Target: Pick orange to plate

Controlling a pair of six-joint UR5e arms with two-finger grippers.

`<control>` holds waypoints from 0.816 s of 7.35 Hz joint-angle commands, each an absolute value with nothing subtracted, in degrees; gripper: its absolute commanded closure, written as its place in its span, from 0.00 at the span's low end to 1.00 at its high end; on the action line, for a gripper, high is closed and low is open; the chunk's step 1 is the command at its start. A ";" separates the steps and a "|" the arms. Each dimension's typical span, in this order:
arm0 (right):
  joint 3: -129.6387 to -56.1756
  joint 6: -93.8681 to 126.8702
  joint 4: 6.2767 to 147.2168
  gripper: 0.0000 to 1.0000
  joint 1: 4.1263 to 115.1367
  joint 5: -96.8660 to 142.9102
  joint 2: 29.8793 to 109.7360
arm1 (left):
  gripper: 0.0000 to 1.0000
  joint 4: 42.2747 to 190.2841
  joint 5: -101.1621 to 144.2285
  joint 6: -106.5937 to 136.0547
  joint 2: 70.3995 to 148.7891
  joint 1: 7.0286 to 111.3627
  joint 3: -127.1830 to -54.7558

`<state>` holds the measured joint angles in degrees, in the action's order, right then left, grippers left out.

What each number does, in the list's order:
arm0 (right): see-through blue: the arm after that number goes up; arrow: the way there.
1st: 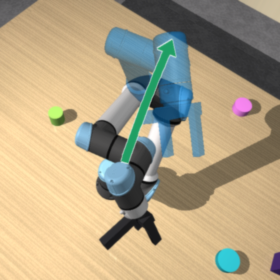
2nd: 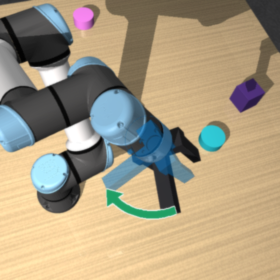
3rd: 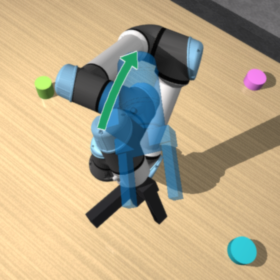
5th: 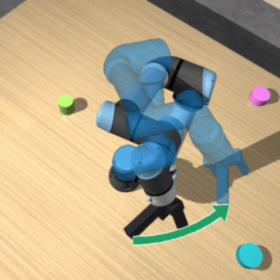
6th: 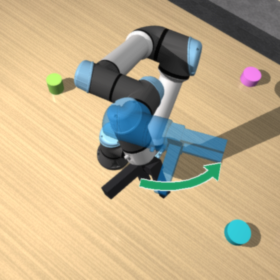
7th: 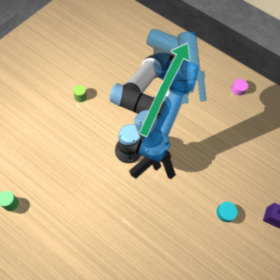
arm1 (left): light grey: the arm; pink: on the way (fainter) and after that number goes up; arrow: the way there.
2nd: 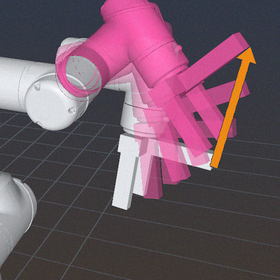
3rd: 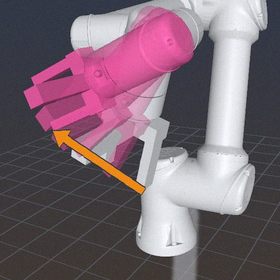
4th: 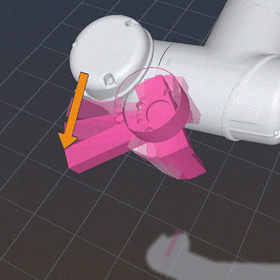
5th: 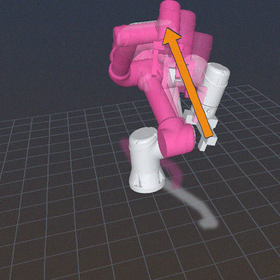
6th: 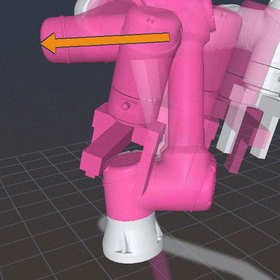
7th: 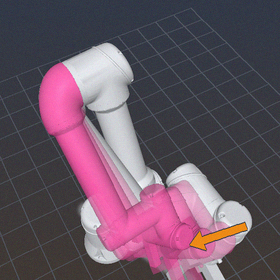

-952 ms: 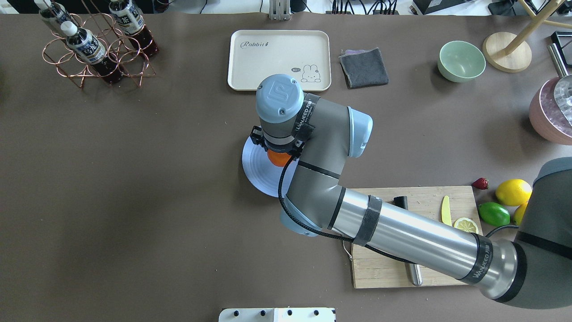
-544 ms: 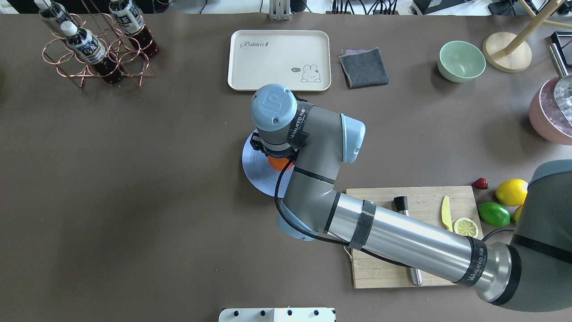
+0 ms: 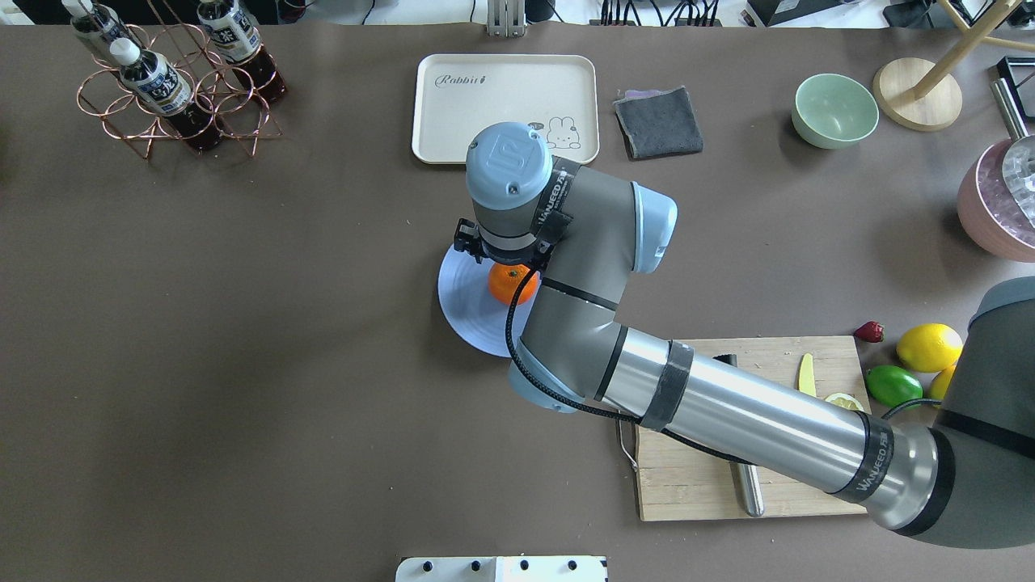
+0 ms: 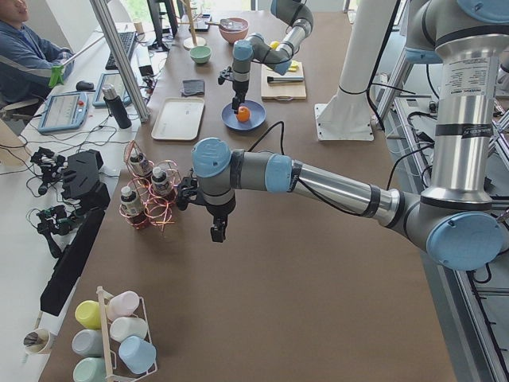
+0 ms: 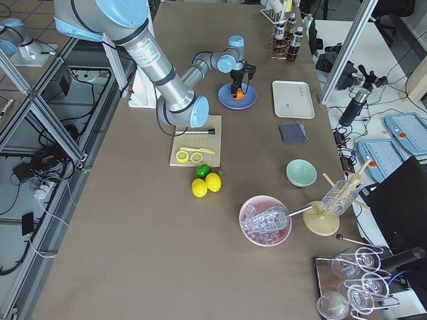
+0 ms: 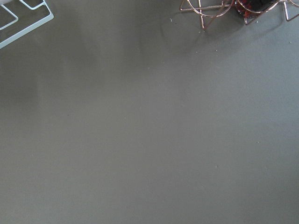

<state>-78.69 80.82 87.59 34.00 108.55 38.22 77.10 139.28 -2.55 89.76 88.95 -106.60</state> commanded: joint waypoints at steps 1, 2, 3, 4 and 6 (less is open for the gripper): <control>-82.85 71.87 87.89 0.00 43.02 116.42 42.94 | 0.02 76.99 138.96 -2.55 89.74 88.95 -104.95; -86.19 65.11 87.89 0.00 47.94 120.20 48.55 | 0.02 76.91 138.96 -2.55 89.65 88.95 -104.25; -88.66 56.34 87.89 0.00 53.56 123.80 54.08 | 0.02 76.82 138.87 -2.55 89.56 89.03 -104.15; -89.55 47.20 87.89 0.00 59.18 126.53 58.75 | 0.02 76.82 138.87 -2.55 89.56 89.03 -103.54; -89.56 27.61 87.89 0.00 69.12 129.80 67.46 | 0.02 76.73 138.87 -2.55 89.56 89.03 -103.01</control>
